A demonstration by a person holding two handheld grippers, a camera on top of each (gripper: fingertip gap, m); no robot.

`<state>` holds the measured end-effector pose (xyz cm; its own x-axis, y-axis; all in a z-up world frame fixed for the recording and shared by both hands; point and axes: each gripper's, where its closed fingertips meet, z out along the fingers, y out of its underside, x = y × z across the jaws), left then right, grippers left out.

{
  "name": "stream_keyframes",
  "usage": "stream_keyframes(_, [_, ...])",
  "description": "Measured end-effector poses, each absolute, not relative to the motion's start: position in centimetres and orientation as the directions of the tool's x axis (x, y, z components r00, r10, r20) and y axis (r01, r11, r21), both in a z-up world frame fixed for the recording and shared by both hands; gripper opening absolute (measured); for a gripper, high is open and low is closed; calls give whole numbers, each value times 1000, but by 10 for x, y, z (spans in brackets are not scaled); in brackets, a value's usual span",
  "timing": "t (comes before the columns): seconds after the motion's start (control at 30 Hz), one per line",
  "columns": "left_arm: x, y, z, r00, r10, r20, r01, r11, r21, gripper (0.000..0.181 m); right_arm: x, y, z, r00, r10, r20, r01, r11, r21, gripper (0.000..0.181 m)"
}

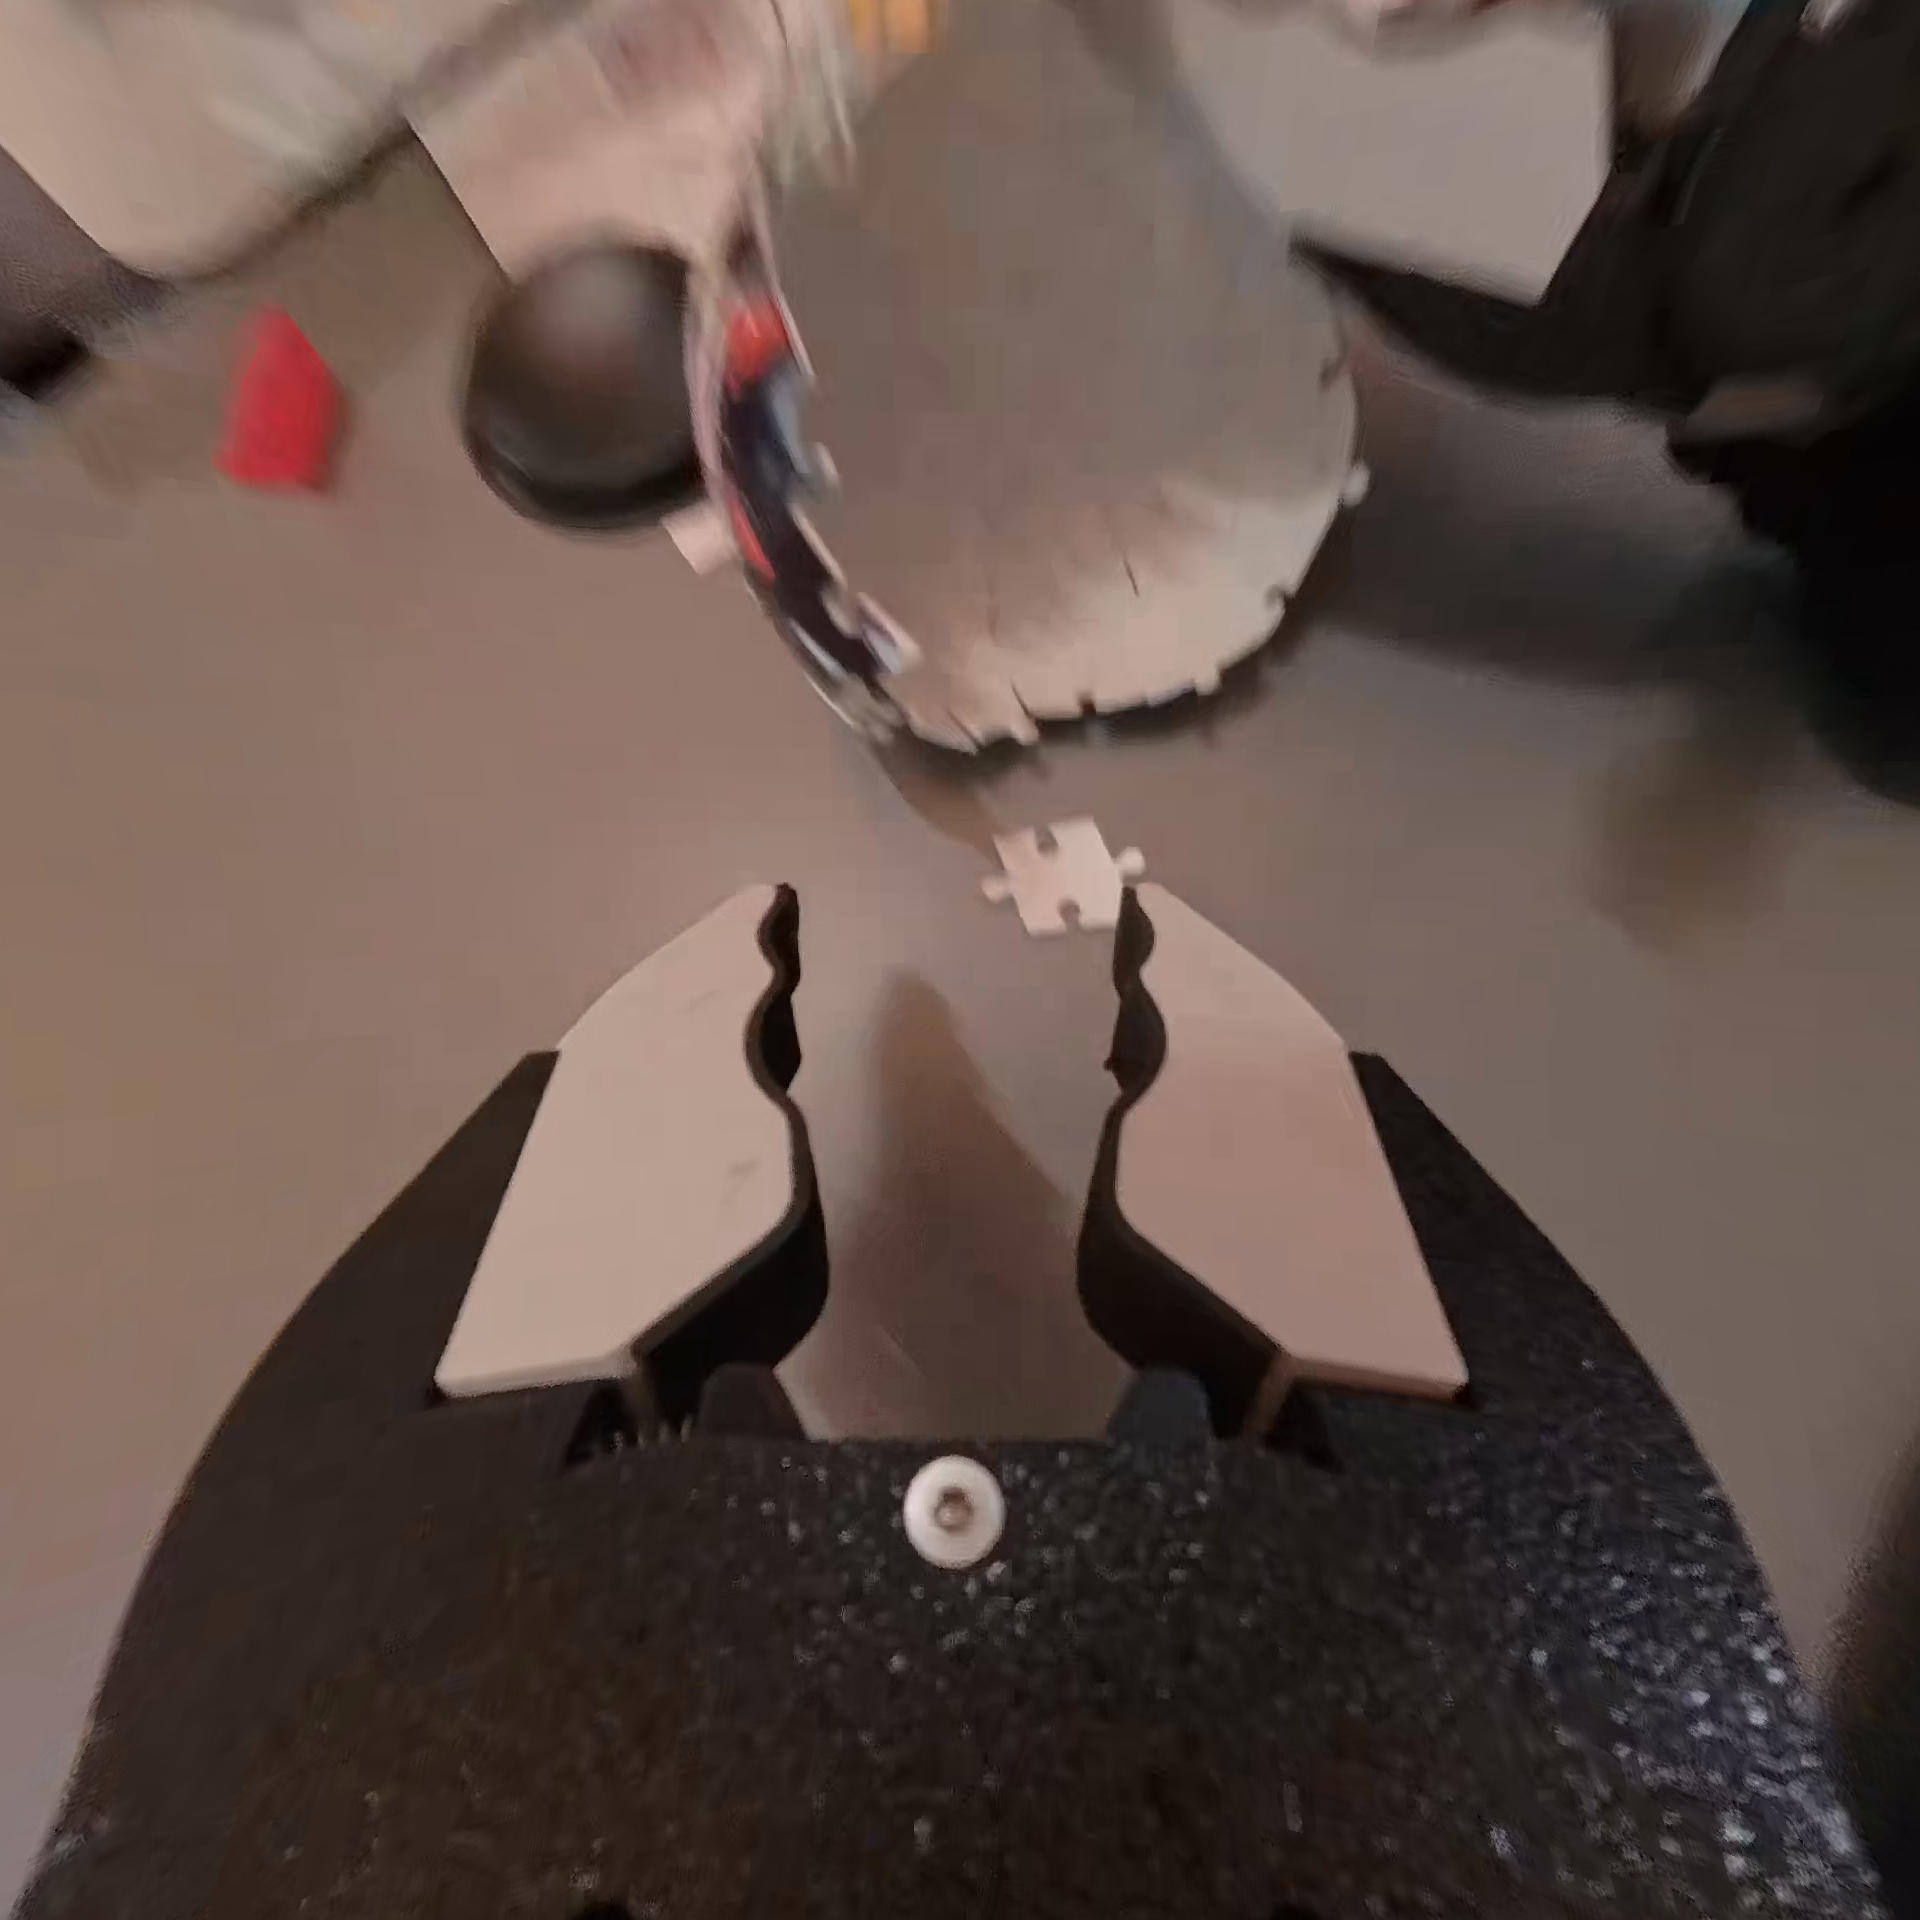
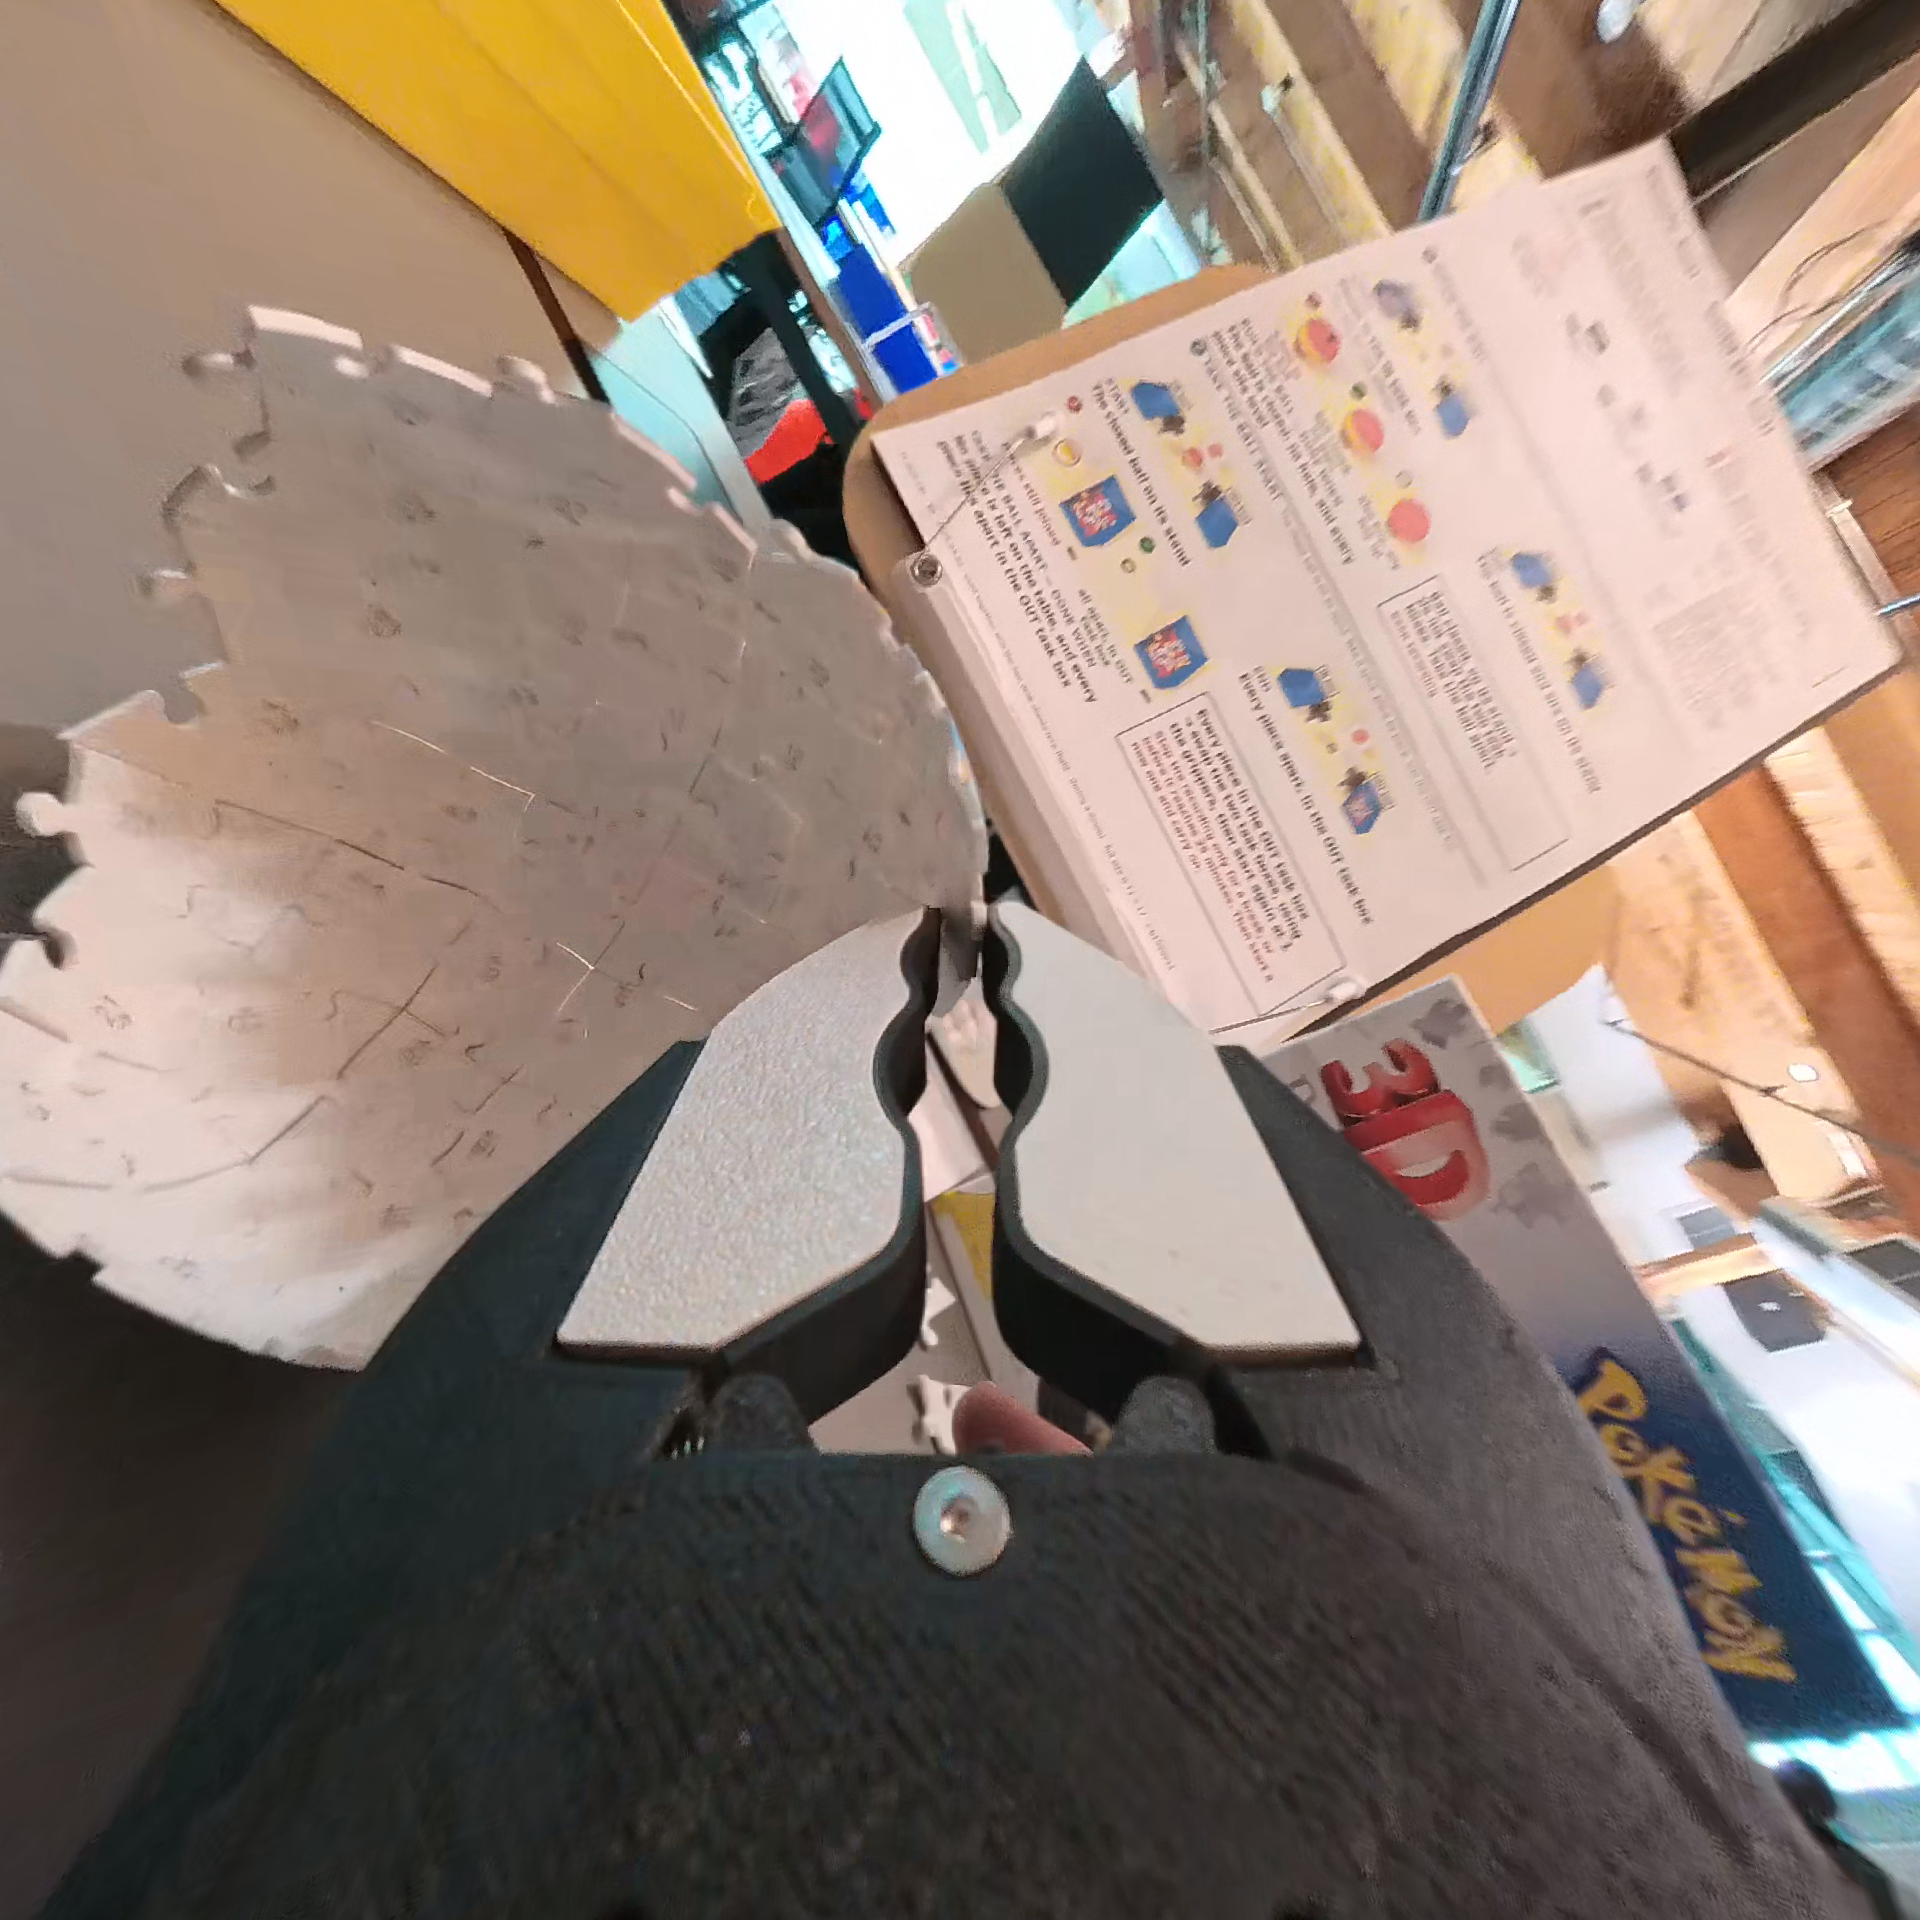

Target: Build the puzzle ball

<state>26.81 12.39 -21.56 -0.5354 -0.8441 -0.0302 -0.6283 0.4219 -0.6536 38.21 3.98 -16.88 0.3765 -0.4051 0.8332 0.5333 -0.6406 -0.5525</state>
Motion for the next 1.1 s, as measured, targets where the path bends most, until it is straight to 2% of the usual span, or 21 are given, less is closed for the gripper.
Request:
stream_keyframes(0.1, [251, 115, -256, -534, -845, 18, -691, 424, -585, 54, 374, 37, -166, 310, -402, 862, 558, -657, -507, 7])
stream_keyframes(0.4, [266, 96, -277, -492, -870, 46, -709, 369, -601, 49, 362, 40, -161, 219, -377, 900, 590, -683, -430, 6])
stream_keyframes(0.57, [267, 98, -278, -479, -878, 6, -700, 378, -606, 37, 353, 40, -160, 198, -385, 901, 588, -689, -423, 5])
stream_keyframes(0.77, [258, 95, -277, -515, -857, -2, -671, 405, -621, 36, 340, 41, -158, 190, -402, 896, 597, -677, -430, 3])
stream_keyframes(0.93, [250, 94, -275, -576, -813, -82, -599, 488, -635, 36, 333, 43, -157, 194, -413, 890, 608, -662, -440, 3])
stream_keyframes(1.1, [249, 85, -272, -578, -813, -67, -576, 465, -673, 36, 331, 44, -157, 205, -422, 883, 617, -645, -451, 4])
